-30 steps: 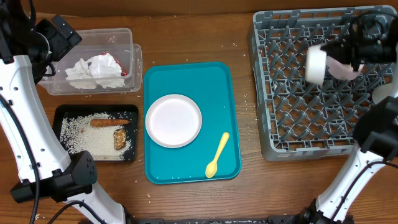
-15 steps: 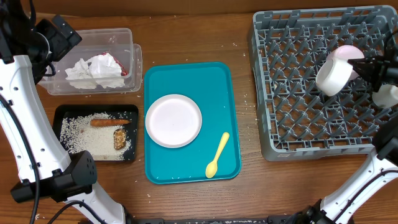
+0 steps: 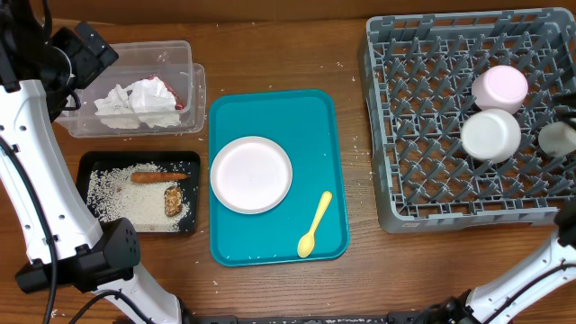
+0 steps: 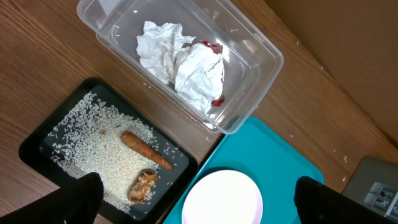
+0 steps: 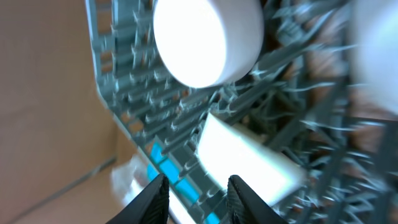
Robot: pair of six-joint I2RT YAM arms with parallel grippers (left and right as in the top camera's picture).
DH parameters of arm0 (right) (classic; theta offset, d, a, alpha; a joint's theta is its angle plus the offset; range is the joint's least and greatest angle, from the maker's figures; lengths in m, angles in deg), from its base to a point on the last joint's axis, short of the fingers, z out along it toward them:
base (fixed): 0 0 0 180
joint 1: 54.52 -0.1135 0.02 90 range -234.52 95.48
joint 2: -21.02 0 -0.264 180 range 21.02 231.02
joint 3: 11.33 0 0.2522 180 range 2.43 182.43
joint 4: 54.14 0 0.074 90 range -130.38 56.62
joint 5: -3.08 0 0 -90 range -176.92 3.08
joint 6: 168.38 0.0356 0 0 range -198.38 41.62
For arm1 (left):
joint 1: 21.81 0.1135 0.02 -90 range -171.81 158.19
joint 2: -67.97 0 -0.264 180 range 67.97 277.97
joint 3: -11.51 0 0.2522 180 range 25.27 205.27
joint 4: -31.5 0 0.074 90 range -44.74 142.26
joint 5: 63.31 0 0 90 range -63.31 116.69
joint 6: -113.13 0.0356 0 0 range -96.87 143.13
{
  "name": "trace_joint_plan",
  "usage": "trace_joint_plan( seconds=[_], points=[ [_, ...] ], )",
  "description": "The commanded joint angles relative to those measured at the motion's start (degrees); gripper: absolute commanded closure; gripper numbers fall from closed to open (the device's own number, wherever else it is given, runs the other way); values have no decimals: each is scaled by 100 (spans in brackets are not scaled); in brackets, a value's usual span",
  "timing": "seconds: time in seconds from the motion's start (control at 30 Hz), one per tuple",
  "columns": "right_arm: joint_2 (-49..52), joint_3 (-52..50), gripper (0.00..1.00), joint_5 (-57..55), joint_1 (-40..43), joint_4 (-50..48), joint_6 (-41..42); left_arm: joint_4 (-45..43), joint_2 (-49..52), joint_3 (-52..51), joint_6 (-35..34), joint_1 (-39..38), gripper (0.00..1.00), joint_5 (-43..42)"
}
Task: Sort waste into correct bins and load items into the dishwasher
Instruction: 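Carry the white bowl right and set it in the dish rack, then adjust the white bowl upright in the rack with the right gripper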
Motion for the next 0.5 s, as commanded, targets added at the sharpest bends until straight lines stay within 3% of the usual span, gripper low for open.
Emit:
trace_joint_plan(
  seconds=[0.0, 0.13, 0.23, 0.3, 0.47],
  points=[
    [-898, 599, 67, -1016, -90, -2, 570, 2, 17, 11, -76, -39, 0, 79],
    [-1392, 688, 67, -1193, -363, 0, 568, 2, 17, 11, -76, -39, 0, 79],
    [-1683, 686, 65, -1987, -817, 44, 660, 2, 17, 11, -76, -39, 0, 79],
    [-1740, 686, 55, -2632, -1202, 155, 785, 2, 17, 11, -76, -39, 0, 79],
    [-1668, 352, 55, -3799, -2151, 278, 1032, 2, 17, 11, -76, -39, 0, 79]
  ],
)
